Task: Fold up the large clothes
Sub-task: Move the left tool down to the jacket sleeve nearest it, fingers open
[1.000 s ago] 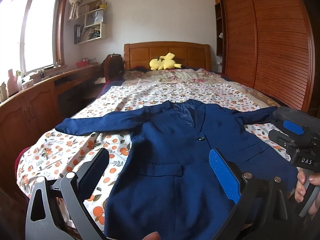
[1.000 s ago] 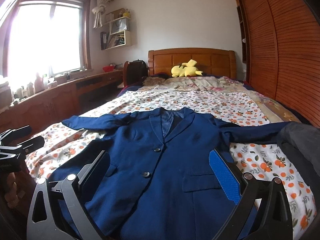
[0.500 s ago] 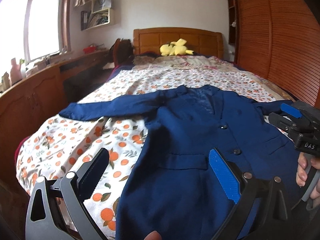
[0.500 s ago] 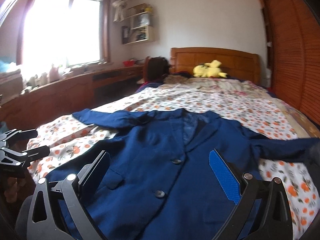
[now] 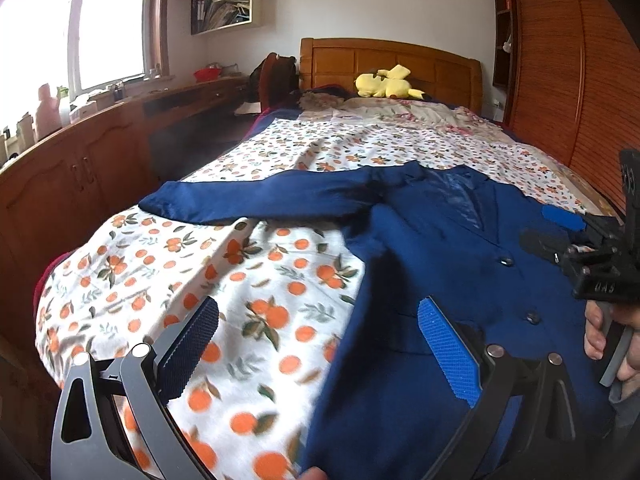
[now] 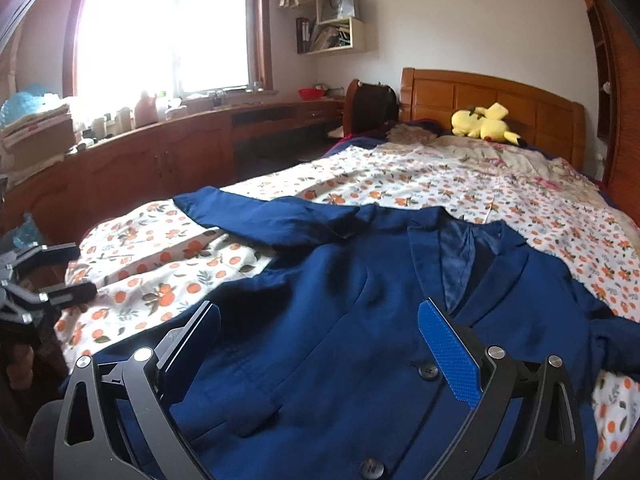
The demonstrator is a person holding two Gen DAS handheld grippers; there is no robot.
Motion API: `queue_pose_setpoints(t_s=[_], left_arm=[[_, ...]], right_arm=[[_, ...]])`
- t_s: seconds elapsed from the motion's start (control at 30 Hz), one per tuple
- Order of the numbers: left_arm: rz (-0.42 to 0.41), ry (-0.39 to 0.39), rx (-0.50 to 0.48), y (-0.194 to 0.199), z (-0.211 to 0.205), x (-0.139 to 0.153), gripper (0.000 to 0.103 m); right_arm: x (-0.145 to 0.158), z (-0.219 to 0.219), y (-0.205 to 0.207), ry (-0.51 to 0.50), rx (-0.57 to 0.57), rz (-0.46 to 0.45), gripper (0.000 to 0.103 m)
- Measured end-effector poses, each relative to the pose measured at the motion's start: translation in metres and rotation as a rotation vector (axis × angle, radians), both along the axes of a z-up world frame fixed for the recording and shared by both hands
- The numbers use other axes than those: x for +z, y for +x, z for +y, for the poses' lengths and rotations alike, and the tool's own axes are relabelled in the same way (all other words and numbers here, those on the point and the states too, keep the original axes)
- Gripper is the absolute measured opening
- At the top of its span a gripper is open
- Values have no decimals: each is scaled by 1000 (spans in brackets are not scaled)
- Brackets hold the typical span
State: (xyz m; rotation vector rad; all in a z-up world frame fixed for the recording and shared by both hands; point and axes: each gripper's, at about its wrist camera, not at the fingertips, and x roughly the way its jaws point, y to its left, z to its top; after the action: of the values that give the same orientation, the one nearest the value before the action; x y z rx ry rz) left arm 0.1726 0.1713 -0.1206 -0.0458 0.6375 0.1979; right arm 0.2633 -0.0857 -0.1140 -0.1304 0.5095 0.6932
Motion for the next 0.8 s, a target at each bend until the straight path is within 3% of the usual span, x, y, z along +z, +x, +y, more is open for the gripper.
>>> queue_pose_setpoints(t_s=[0.13, 0.3, 0.47, 0.8], left_arm=[[24, -27, -7, 29, 30, -4, 96], [57, -49, 4, 67, 67, -13, 81], [83, -46, 41, 110, 105, -22, 78], [153, -181, 155, 197, 182, -49, 76]], right_arm=[[-21, 5, 19, -33, -28, 40, 96], [-35, 6, 30, -52, -52, 64, 96], [-43, 9, 35, -72, -58, 75, 96], [-43, 7, 34, -62, -52, 70, 96]])
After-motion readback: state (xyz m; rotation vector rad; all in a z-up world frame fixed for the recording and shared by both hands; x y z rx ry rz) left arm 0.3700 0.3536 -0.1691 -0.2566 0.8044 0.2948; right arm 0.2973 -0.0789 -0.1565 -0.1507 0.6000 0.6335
